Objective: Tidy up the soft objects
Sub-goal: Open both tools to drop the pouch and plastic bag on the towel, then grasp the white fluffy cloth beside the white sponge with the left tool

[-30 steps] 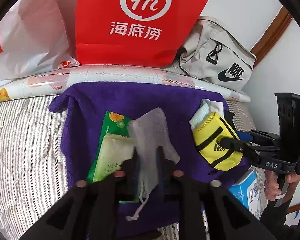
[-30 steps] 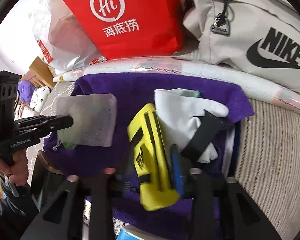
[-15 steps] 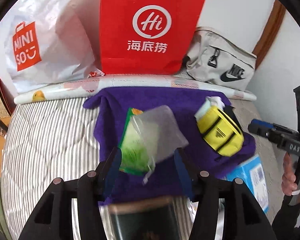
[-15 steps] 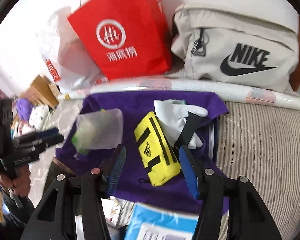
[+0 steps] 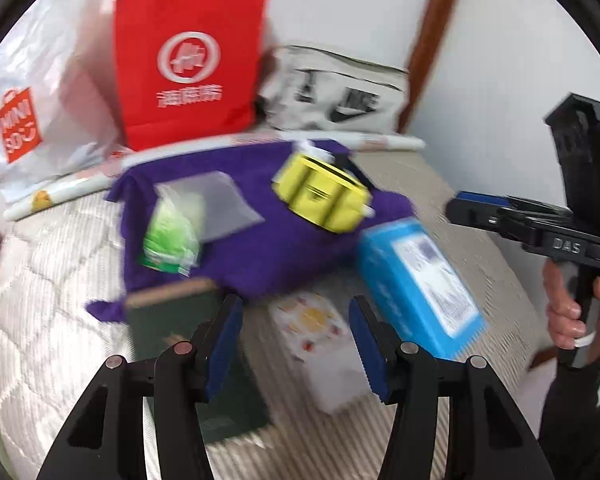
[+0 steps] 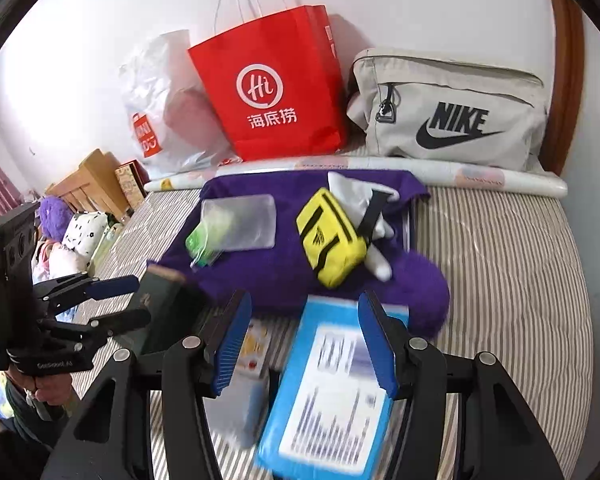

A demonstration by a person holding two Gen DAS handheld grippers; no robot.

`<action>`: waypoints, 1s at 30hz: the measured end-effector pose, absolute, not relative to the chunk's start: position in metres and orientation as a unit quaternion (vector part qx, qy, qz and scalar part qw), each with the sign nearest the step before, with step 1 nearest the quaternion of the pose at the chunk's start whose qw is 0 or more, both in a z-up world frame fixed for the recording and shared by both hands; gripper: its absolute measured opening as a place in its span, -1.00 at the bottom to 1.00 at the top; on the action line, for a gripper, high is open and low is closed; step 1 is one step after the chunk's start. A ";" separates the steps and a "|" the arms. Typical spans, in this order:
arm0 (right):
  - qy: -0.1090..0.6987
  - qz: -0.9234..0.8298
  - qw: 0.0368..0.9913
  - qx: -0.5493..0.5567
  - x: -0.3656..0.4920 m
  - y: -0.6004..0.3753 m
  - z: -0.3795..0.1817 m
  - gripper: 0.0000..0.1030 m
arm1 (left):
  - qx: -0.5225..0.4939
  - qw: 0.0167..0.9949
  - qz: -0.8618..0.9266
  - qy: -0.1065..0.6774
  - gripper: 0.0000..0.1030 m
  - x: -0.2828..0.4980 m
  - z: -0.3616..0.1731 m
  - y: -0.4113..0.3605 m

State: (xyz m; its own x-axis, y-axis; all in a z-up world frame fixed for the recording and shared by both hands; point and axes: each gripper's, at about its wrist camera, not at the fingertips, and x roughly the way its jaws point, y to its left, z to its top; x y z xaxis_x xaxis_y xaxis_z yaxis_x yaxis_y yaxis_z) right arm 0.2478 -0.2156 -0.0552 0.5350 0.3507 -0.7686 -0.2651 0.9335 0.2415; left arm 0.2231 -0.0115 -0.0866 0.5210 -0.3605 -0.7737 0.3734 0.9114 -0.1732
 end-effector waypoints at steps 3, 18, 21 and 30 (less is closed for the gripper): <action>0.452 0.177 0.873 0.052 0.225 -0.220 -0.059 0.08 | 0.021 0.868 -0.230 0.439 0.02 0.201 -0.090 -0.029; 0.472 0.170 0.862 0.078 0.144 -0.256 -0.106 0.07 | 0.024 0.832 -0.252 0.494 0.02 0.145 -0.148 -0.084; 0.475 0.173 0.860 0.077 0.134 -0.260 -0.116 -0.14 | 0.011 0.835 -0.243 0.494 -0.07 0.150 -0.157 -0.089; 0.490 0.195 0.848 0.059 0.115 -0.260 -0.141 -0.26 | -0.018 0.836 -0.198 0.512 -0.10 0.169 -0.178 -0.098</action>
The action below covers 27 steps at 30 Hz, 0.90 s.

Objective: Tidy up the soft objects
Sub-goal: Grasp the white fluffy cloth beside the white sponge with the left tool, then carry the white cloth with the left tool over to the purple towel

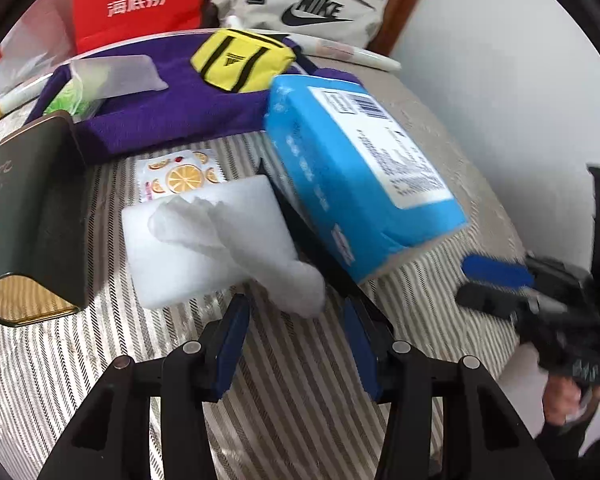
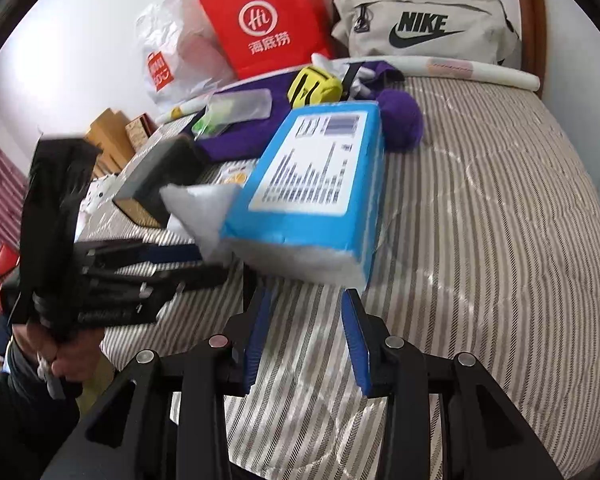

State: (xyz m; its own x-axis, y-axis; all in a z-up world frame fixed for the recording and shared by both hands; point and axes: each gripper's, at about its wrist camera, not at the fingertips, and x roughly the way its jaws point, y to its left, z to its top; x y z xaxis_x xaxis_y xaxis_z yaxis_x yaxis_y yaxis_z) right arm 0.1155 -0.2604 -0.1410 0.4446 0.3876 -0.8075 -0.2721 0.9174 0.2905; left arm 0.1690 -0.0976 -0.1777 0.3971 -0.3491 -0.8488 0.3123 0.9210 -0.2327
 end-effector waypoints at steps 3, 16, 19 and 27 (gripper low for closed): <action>0.494 0.198 0.845 0.050 0.111 -0.257 -0.147 -0.26 | -0.017 0.832 -0.195 0.520 -0.26 0.176 -0.182 -0.104; 0.496 0.223 0.839 0.030 0.121 -0.210 -0.159 -0.26 | -0.004 0.842 -0.200 0.502 -0.59 0.140 -0.168 -0.072; 0.499 0.219 0.838 0.020 0.127 -0.195 -0.165 -0.63 | -0.012 0.845 -0.193 0.499 -0.59 0.128 -0.167 -0.055; 0.494 0.201 0.846 -0.022 0.111 -0.186 -0.169 -0.90 | -0.032 0.857 -0.176 0.483 -0.59 0.108 -0.161 -0.019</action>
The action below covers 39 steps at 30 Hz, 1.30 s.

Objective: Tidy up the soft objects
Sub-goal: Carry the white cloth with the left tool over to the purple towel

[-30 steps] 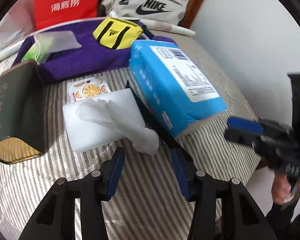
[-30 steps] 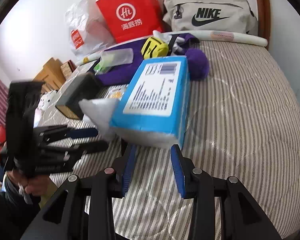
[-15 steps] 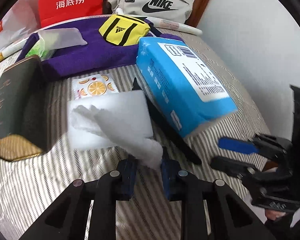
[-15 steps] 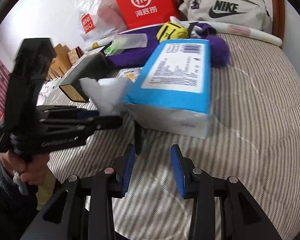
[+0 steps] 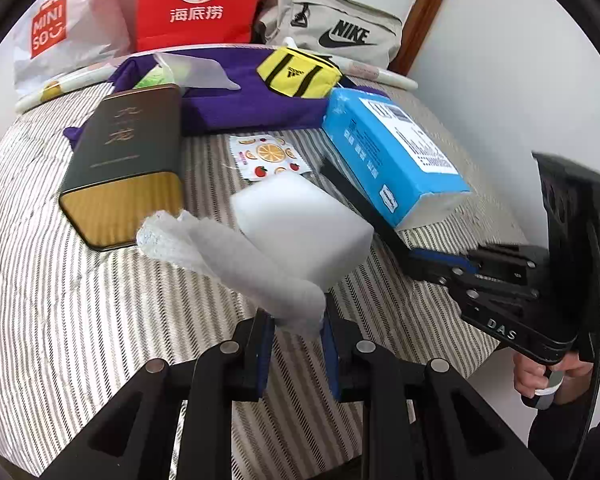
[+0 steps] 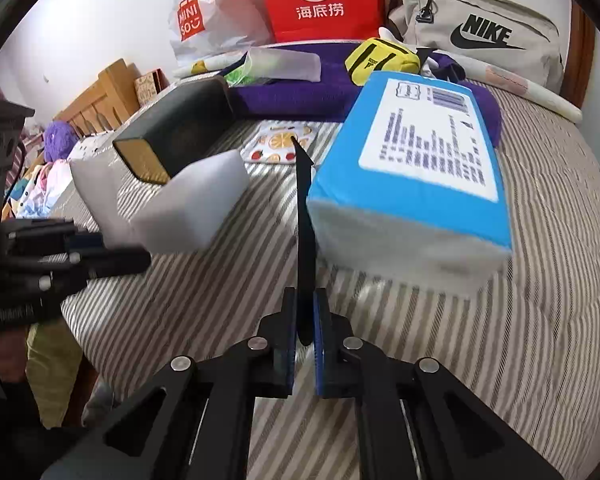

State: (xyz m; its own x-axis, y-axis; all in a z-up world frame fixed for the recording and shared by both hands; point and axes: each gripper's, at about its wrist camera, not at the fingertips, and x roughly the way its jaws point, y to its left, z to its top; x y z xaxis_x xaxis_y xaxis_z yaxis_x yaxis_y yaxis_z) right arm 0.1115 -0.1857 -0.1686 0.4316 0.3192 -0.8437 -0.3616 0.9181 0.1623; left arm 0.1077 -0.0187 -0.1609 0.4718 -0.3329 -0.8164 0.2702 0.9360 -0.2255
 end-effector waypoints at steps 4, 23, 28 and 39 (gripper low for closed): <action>0.501 0.197 0.842 -0.019 0.094 -0.194 -0.163 -0.95 | -0.037 0.860 -0.181 0.476 -0.59 0.099 -0.157 -0.010; 0.507 0.198 0.839 -0.015 0.088 -0.202 -0.168 -0.87 | -0.049 0.867 -0.108 0.484 -0.59 0.087 -0.168 0.042; 0.493 0.192 0.848 -0.013 0.100 -0.194 -0.173 -0.93 | -0.048 0.864 -0.099 0.492 -0.59 0.093 -0.174 0.046; 0.491 0.148 0.858 -0.034 0.070 -0.208 -0.169 -0.94 | -0.032 0.865 -0.094 0.491 -0.59 0.100 -0.182 0.042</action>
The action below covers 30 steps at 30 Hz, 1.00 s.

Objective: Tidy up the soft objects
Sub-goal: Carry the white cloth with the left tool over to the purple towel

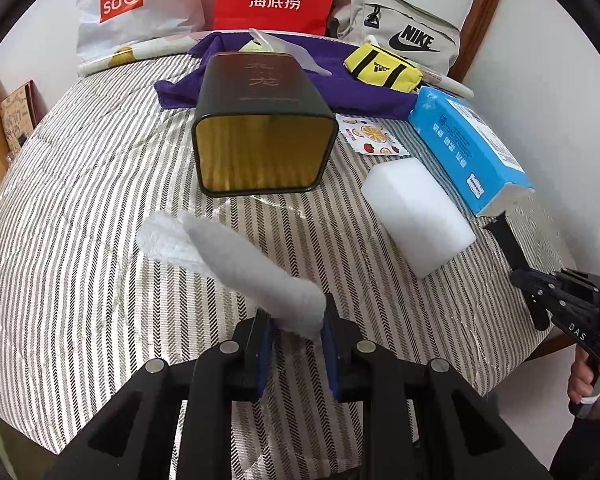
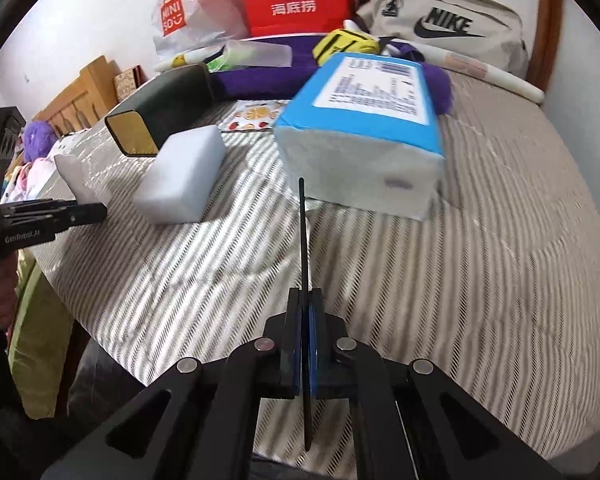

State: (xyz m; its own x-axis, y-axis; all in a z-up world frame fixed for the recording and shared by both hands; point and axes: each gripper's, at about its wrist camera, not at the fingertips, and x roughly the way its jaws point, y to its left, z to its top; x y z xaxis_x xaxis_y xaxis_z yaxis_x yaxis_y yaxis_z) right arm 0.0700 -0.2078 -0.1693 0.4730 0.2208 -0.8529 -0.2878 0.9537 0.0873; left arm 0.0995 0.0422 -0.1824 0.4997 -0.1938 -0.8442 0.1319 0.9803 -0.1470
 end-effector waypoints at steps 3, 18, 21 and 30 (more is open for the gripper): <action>0.490 0.139 0.860 -0.032 0.065 -0.215 -0.169 -0.94 | -0.031 0.865 -0.095 0.492 -0.59 0.098 -0.181 0.041; 0.473 0.136 0.870 -0.019 0.053 -0.224 -0.150 -0.94 | -0.036 0.871 -0.098 0.480 -0.59 0.091 -0.159 0.037; 0.467 0.141 0.873 -0.016 0.053 -0.223 -0.141 -0.94 | -0.043 0.871 -0.097 0.480 -0.59 0.091 -0.155 0.040; 0.436 0.169 0.884 -0.005 0.070 -0.221 -0.100 -0.94 | -0.059 0.878 -0.102 0.465 -0.59 0.100 -0.128 0.046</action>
